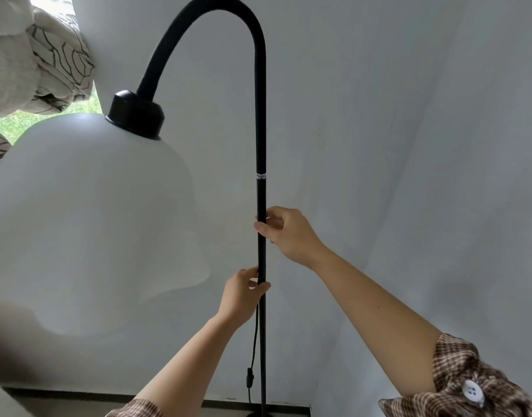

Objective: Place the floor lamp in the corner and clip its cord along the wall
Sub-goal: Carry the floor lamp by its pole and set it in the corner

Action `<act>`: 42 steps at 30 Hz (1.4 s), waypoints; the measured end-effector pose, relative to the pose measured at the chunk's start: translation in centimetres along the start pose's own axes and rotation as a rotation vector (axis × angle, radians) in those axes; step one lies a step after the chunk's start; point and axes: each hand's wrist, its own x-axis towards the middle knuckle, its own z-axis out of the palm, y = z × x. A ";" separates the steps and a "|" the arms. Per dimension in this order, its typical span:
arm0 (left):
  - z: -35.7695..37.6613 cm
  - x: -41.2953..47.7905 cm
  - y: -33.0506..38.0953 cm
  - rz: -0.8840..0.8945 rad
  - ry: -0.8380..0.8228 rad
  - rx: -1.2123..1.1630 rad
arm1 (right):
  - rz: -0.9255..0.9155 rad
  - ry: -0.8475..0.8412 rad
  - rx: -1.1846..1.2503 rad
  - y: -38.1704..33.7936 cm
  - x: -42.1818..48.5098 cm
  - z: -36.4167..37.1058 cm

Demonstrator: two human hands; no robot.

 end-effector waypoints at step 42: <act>3.5 -4.9 -12.4 -0.231 -0.016 0.056 | 0.491 -0.048 0.049 20.6 -11.7 8.9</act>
